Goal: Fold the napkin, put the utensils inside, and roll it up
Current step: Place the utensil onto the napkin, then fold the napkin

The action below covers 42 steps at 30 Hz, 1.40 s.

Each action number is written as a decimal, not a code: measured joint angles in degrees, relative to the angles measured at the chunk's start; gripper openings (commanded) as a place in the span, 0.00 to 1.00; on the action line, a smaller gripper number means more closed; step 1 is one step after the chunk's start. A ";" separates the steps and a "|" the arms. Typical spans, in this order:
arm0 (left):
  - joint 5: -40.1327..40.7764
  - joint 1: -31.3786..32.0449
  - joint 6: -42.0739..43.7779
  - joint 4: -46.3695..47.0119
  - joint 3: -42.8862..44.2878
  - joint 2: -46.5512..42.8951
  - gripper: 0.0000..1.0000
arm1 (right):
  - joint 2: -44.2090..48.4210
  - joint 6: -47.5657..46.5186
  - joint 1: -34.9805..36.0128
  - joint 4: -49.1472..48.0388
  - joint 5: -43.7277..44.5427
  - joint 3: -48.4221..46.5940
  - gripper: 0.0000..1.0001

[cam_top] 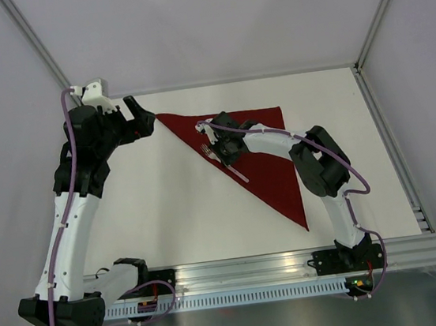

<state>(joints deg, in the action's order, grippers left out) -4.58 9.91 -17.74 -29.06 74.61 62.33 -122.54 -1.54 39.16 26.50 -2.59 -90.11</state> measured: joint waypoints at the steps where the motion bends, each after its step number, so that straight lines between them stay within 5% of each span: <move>1: 0.00 0.00 0.00 -0.04 0.00 0.00 1.00 | 0.00 0.00 0.00 0.00 0.02 0.00 0.00; 7: 0.00 0.00 0.00 0.00 0.00 0.00 1.00 | 0.00 0.00 0.00 0.00 0.00 0.00 0.04; 21: 1.62 0.00 0.00 0.02 0.00 -0.04 1.00 | 0.04 -0.15 0.00 0.66 -0.07 -0.02 0.53; 32: -1.33 1.31 0.42 9.81 -6.58 -2.84 0.99 | 7.85 1.33 -2.54 5.33 -1.68 -4.79 0.60; 42: 13.77 38.56 15.52 37.03 -31.30 -3.26 0.99 | 23.74 4.94 -34.62 4.79 -7.65 -5.95 0.59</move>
<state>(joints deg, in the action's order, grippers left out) 9.19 48.47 -2.22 7.97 43.31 59.07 -98.80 3.40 4.54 31.29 -10.24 -96.05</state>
